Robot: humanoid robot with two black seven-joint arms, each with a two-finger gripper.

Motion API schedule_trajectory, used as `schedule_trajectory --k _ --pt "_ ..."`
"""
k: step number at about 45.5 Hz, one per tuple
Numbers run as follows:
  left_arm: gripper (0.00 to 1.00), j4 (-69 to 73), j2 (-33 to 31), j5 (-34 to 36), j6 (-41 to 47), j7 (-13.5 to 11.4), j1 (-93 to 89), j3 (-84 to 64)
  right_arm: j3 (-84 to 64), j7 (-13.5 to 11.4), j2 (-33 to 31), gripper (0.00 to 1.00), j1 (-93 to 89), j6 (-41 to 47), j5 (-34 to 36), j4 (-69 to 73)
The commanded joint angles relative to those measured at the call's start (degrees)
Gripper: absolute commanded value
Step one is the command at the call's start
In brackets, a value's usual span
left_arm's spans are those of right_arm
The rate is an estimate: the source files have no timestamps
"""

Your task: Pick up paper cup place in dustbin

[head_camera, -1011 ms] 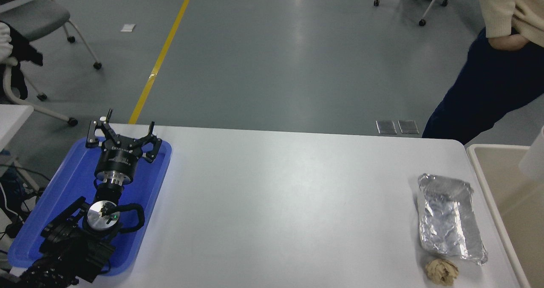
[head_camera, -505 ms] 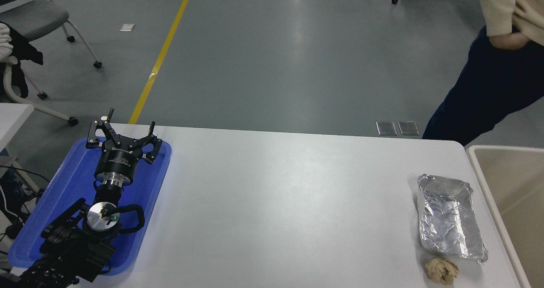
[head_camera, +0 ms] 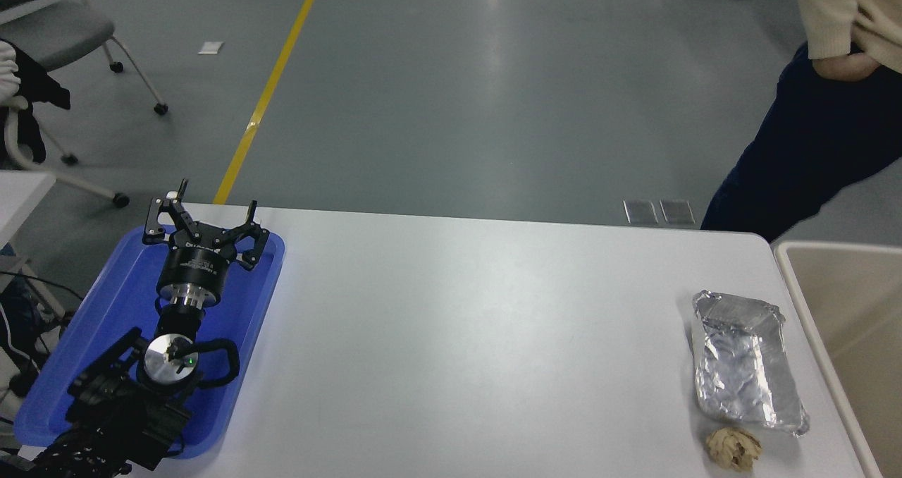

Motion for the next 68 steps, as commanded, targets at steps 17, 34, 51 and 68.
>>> schedule_trajectory --k 17,34,51,68 --pt "1.0 0.0 -0.1 0.0 0.1 -0.1 -0.1 0.0 6.7 -0.7 12.0 0.0 -14.3 -1.4 17.4 -12.4" --pt "1.0 0.0 -0.1 0.0 0.1 -0.1 -0.1 0.0 10.6 -0.8 12.4 0.72 -14.6 -1.4 17.4 -13.5" --pt "1.0 0.0 -0.1 0.0 0.1 -0.1 -0.1 0.0 11.8 -0.3 11.9 0.96 -13.6 -0.5 18.6 -13.5" --pt "1.0 0.0 0.0 0.0 0.1 -0.1 -0.1 0.3 11.2 -0.1 13.4 0.99 -1.2 6.3 18.0 -12.6"
